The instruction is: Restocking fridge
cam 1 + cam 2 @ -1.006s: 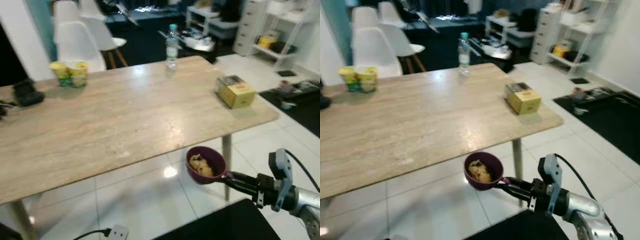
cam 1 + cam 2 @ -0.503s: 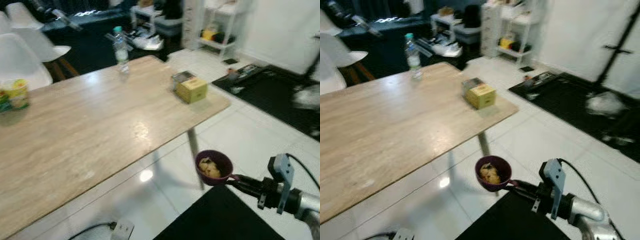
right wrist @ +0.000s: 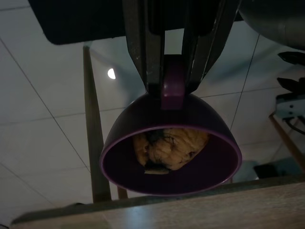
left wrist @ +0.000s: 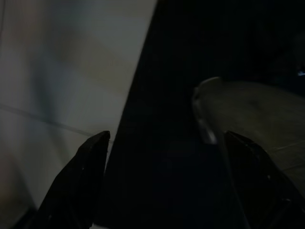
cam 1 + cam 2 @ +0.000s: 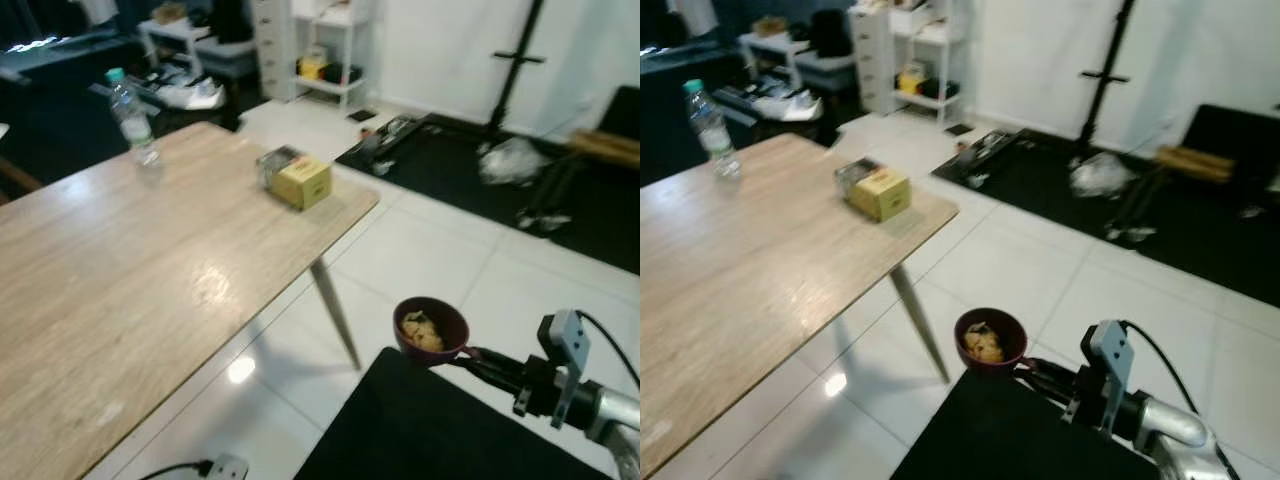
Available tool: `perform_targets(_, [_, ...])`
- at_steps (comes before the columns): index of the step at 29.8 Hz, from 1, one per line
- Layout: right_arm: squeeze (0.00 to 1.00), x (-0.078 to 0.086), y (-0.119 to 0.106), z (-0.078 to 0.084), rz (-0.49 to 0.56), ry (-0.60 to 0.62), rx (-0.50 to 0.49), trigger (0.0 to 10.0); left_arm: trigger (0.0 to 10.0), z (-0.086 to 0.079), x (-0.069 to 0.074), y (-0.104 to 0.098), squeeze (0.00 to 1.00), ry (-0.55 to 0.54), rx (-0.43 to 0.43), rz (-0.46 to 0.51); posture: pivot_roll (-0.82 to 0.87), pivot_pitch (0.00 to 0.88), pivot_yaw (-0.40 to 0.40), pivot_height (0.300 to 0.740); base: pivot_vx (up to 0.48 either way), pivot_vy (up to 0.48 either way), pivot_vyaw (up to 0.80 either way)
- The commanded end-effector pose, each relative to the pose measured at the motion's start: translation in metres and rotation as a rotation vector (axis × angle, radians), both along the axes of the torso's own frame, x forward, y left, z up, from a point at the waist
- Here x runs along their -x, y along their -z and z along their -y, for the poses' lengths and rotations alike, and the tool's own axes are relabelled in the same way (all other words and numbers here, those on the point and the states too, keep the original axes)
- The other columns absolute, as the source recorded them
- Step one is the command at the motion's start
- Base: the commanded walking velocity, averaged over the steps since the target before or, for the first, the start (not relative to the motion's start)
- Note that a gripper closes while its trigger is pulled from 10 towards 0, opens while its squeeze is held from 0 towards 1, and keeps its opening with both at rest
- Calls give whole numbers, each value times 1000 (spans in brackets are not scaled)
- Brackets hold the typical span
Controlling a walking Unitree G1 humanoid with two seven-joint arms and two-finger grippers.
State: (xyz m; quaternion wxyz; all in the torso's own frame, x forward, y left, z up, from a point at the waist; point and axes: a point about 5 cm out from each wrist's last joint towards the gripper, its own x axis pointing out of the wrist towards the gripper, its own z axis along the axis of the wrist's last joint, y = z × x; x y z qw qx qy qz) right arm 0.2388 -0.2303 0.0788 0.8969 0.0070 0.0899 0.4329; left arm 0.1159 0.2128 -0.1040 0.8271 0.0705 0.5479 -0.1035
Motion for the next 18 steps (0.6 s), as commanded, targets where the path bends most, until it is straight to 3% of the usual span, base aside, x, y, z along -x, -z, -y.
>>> perform_targets(1, [0,-3,-5,2,31,16,-15,10000,10000,3,-3,0,0,2,2,6,42,0,26,740,0,0,-775])
perform_targets(10, [0,-5,-6,-1,41,21,-29,10000,10000,5,-7,-1,0,6,8,18,42,0,27,740,0,0,-775])
perform_targets(18, [0,-6,-5,-4,49,19,-36,10000,10000,-2,-2,-1,0,9,-4,11,39,0,25,740,0,0,-775])
